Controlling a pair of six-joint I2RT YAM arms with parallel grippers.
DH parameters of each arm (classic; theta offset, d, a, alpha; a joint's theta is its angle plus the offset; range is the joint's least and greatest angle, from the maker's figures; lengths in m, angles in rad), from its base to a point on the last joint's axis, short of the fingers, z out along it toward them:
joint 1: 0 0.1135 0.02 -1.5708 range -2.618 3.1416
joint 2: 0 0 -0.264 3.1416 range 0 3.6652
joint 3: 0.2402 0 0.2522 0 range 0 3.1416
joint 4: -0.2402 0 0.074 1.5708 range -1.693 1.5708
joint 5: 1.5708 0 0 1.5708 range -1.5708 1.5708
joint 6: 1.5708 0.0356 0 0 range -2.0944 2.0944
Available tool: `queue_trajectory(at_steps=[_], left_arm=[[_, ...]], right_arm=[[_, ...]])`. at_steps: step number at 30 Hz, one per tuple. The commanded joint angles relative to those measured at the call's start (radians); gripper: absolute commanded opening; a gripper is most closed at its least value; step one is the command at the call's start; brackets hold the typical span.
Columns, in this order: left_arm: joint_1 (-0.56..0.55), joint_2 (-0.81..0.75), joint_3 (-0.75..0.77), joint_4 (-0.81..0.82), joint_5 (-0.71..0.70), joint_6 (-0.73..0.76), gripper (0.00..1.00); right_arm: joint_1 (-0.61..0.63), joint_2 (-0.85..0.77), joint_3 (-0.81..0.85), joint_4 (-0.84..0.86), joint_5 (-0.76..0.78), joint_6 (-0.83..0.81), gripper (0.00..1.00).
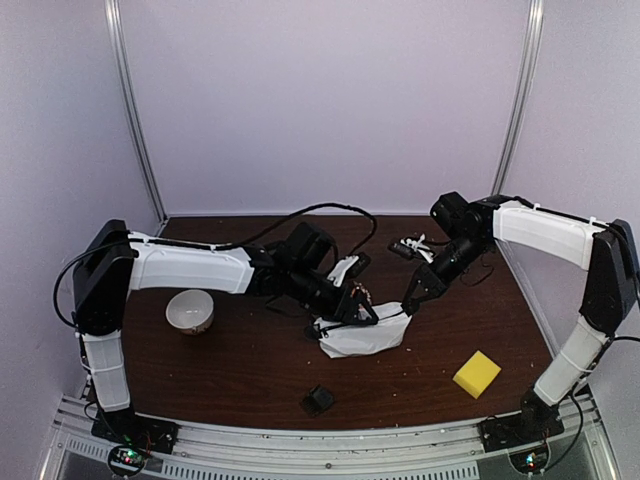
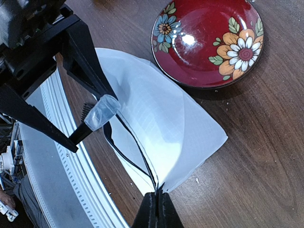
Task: Sort the hair-cutting tools
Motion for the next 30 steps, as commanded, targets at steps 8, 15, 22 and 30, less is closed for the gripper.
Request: queue_trajectory(at_steps=[8, 15, 22, 30], left_arm=[[-0.009, 0.043, 0.072, -0.044, 0.064, -0.029, 0.53], [-0.007, 0.119, 0.143, -0.115, 0.126, -0.078, 0.53], [-0.007, 0.139, 0.201, -0.200, 0.102, -0.086, 0.66], [0.003, 0.108, 0.221, -0.228, 0.081, -0.085, 0.97]], right_arm=[[-0.001, -0.034, 0.019, 0.002, 0.000, 0.002, 0.01], [-0.001, -0.037, 0.017, 0.002, -0.006, 0.001, 0.01], [0.000, -0.045, 0.014, 0.002, -0.006, 0.002, 0.01], [-0.001, -0.051, 0.014, 0.000, -0.007, 0.004, 0.01]])
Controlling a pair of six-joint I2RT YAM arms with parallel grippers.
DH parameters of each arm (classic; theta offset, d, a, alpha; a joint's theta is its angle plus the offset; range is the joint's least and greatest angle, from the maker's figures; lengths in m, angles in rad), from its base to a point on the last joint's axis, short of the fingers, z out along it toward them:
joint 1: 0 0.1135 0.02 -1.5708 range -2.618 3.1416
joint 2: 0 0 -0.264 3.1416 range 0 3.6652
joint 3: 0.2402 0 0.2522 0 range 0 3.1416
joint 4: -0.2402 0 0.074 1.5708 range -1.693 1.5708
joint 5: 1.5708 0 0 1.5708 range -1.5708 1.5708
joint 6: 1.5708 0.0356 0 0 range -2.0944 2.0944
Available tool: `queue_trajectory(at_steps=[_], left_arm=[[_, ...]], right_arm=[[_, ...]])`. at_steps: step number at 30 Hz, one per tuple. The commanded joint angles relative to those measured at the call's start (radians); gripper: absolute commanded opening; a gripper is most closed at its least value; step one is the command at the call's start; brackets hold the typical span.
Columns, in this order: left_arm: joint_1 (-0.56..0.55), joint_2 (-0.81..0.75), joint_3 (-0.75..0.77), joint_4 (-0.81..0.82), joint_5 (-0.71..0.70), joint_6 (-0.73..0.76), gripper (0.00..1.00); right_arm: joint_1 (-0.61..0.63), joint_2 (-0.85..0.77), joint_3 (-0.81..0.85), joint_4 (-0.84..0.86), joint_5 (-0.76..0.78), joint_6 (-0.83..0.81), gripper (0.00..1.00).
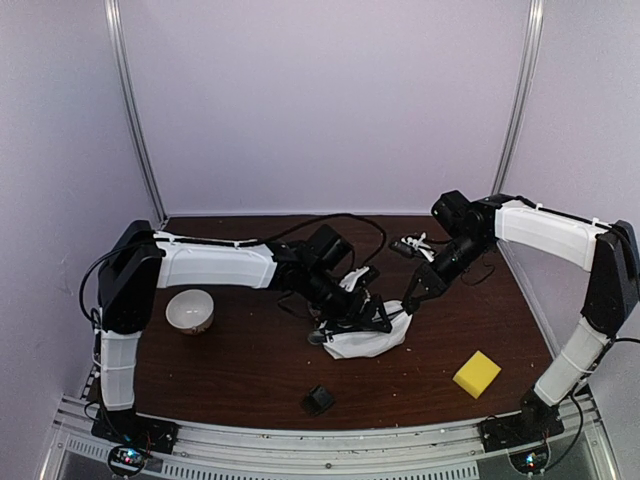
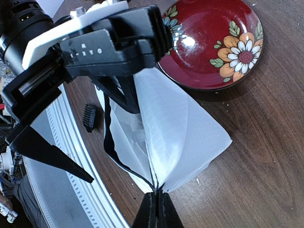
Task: Sort the hair-cutting tools
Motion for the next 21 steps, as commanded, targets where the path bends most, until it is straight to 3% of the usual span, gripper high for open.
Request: queue_trajectory(at_steps=[1, 7, 13, 16, 19, 21], left_arm=[[0.008, -0.039, 0.044, -0.041, -0.022, 0.027, 0.97], [-0.002, -0.162, 0.056, -0.063, -0.133, 0.198, 0.91], [-0.139, -0.432, -0.050, -0.145, -0.632, 0.525, 0.93], [-0.216, -0.525, -0.132, -0.167, -0.861, 0.552, 0.98], [-0.225, -0.553, -0.238, -0.218, -0.839, 0.478, 0.97], [-0.227, -0.554, -0.309, -0.251, -0.763, 0.444, 0.81]], right_arm=[[-0.002, -0.039, 0.013, 0.001, -0.005, 0.002, 0.01], [-0.001, -0.038, 0.007, 0.006, 0.002, 0.001, 0.01], [-0.004, -0.058, -0.011, 0.011, 0.011, -0.005, 0.01], [-0.004, -0.090, -0.029, 0.024, 0.025, 0.001, 0.01], [-0.004, -0.100, -0.031, 0.028, 0.032, 0.000, 0.02], [-0.004, -0.098, -0.029, 0.027, 0.032, -0.001, 0.02]])
